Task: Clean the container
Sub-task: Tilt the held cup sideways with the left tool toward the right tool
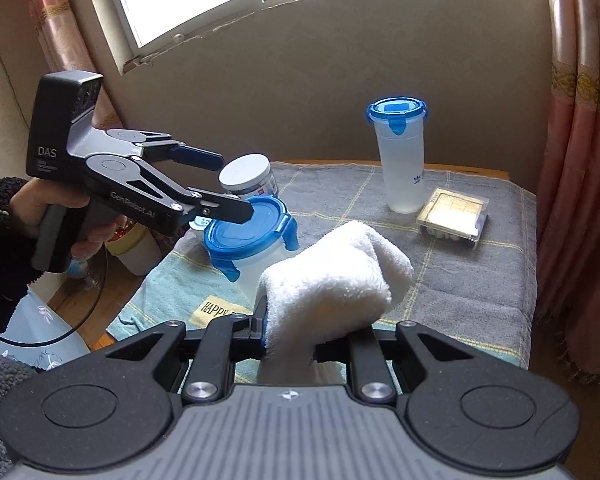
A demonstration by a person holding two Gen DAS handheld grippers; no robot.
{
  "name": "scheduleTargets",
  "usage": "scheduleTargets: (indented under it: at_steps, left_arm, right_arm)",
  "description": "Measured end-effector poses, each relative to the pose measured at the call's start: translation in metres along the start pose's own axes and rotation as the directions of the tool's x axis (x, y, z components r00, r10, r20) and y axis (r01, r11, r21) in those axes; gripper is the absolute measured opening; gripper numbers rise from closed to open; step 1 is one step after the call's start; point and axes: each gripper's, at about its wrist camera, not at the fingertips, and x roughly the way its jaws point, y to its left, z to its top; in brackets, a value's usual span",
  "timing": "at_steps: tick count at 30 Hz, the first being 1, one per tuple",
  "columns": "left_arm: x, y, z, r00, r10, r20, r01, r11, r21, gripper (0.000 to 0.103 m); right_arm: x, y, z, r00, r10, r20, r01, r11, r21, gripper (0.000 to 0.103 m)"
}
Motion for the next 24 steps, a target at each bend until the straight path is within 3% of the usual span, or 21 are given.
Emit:
scheduleTargets:
  at_steps: [14,24]
  left_arm:
    - [0.011,0.007,-0.001,0.998,-0.018,-0.062,0.016,0.999,-0.040,0.102]
    - [0.011,0.005,0.002,0.997,-0.007,-0.077,0.005,1.000,-0.030,0.102]
  right_arm:
    - [0.040,0.003,0.009,0.991,0.118,-0.068,-0.122,0.991,-0.053,0.022]
    - [0.071,-0.007,0.003,0.978,0.151,-0.141,-0.158,0.987,-0.036,0.023]
